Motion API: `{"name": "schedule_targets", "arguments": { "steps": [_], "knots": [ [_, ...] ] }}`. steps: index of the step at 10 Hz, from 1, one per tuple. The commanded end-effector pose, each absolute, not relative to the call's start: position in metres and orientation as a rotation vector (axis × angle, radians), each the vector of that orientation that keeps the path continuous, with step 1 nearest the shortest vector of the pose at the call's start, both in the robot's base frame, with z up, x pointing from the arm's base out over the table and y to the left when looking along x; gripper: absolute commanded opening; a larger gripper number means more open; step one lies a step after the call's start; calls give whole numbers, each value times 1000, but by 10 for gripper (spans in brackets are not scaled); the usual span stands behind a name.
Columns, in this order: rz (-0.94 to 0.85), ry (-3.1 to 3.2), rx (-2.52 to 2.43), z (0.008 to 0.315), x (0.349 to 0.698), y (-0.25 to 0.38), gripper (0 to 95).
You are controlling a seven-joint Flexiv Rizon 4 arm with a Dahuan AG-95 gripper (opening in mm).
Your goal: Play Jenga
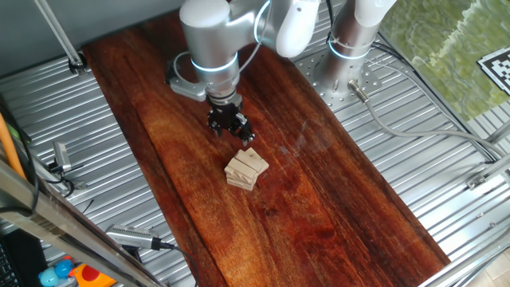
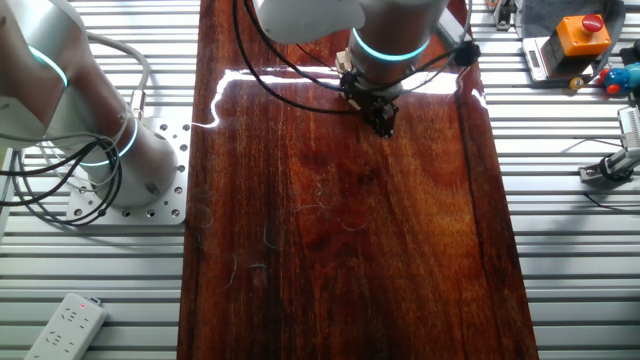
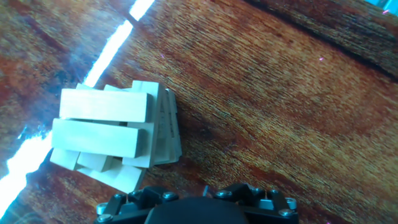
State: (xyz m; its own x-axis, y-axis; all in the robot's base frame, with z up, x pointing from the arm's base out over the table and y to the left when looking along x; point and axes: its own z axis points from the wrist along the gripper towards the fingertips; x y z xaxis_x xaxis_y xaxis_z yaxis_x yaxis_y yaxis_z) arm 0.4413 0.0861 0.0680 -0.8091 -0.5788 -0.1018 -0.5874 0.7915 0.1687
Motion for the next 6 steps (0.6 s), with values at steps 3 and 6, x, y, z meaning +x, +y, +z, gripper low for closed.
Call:
{"name": "schedule_targets", "arguments": {
  "steps": [3, 6],
  "knots": [
    [294, 2900, -957, 71, 445, 87, 760],
    [312, 2880, -959, 72, 443, 86, 760]
  ]
}}
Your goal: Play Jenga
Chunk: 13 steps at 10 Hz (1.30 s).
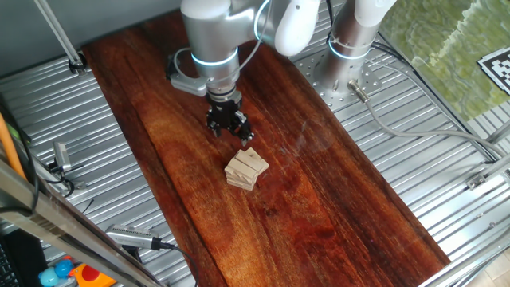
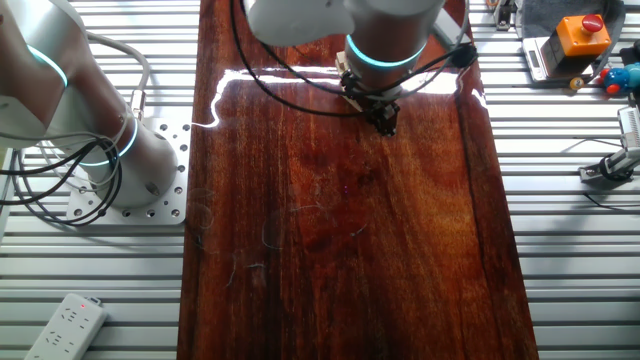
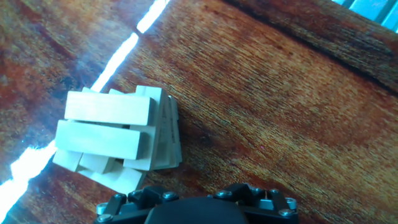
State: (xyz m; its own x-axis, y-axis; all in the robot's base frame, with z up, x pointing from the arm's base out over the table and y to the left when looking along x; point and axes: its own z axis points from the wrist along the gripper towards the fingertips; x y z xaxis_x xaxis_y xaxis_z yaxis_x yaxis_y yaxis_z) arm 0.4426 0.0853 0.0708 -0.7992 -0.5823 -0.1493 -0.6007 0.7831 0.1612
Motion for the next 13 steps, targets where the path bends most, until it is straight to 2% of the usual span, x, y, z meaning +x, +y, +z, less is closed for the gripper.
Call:
{"name": "schedule_targets", "arguments": {
  "steps": [1, 13],
  "knots": [
    [313, 2878, -958, 71, 442, 86, 760],
    [276, 2877, -987, 70, 441, 85, 760]
  ]
}}
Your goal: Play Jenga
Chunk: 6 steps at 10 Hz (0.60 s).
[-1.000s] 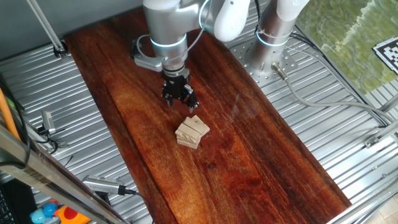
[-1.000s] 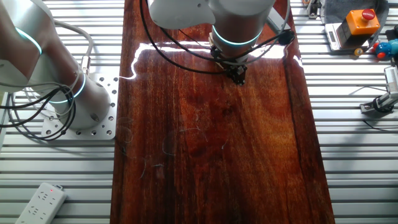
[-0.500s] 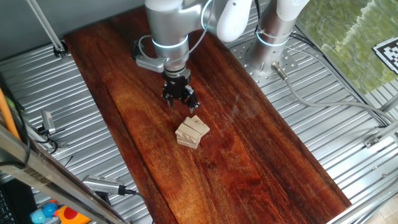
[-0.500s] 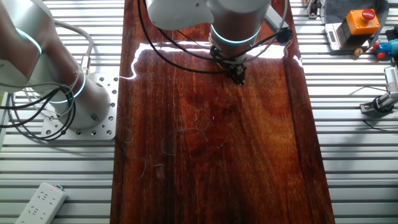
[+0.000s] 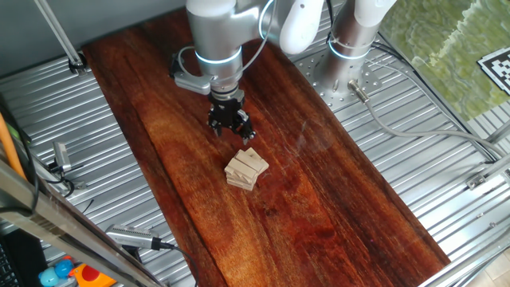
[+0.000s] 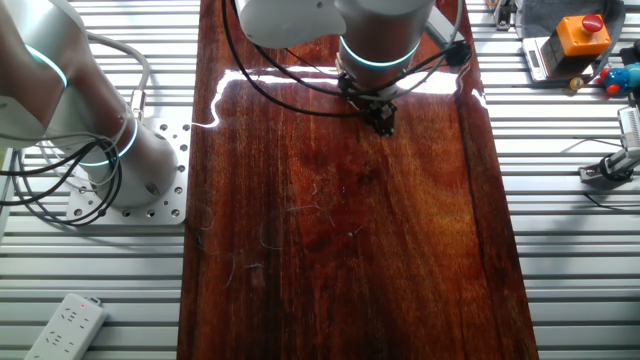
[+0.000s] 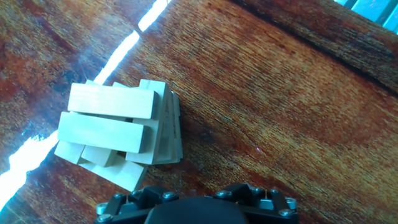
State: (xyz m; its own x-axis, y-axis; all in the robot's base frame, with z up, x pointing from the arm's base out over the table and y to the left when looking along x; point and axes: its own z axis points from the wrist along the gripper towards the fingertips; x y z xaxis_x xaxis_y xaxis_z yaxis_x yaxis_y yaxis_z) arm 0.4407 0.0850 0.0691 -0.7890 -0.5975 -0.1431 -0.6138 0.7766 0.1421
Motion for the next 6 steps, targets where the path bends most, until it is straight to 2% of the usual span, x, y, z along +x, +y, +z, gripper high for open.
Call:
{"name": "schedule_targets", "arguments": {
  "steps": [1, 6],
  "knots": [
    [275, 2876, -990, 69, 441, 85, 760],
    [278, 2864, -1012, 68, 441, 85, 760]
  ]
}}
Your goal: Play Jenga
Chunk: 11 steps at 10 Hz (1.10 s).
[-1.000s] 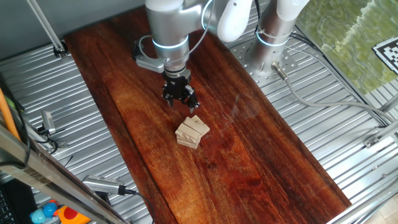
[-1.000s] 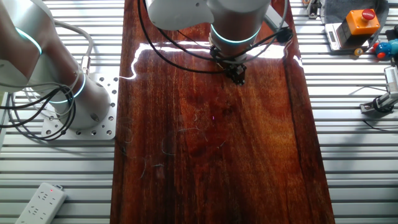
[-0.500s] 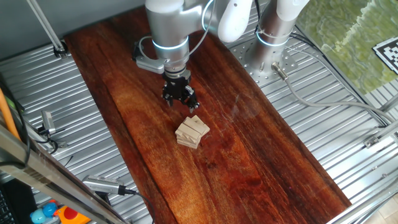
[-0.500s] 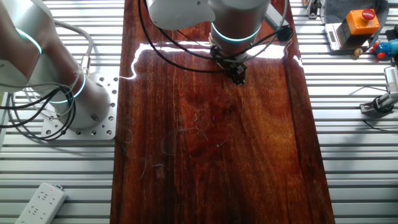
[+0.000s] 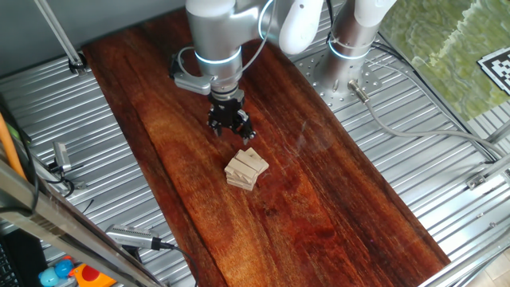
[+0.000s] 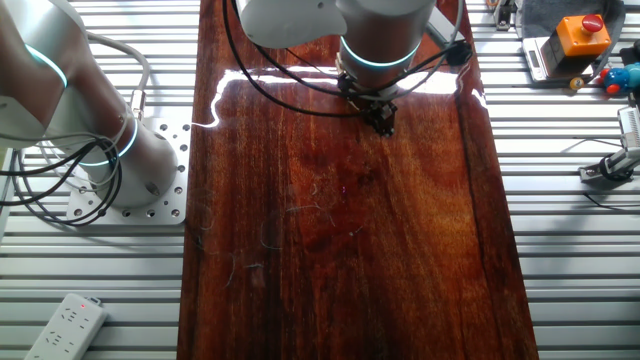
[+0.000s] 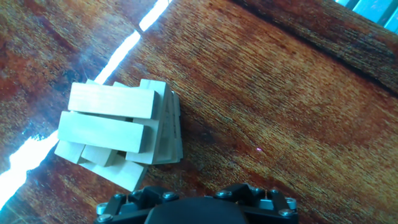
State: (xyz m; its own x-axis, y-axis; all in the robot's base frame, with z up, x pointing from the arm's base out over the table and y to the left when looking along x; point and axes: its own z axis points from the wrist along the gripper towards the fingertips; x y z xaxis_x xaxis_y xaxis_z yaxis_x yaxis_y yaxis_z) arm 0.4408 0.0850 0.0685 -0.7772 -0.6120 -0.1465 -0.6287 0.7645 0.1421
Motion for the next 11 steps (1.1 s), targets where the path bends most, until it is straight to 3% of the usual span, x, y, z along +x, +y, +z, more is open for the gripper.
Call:
{"name": "schedule_targets", "arguments": {
  "steps": [1, 11],
  "knots": [
    [277, 2864, -1012, 67, 441, 85, 760],
    [292, 2873, -975, 57, 438, 85, 760]
  ]
}}
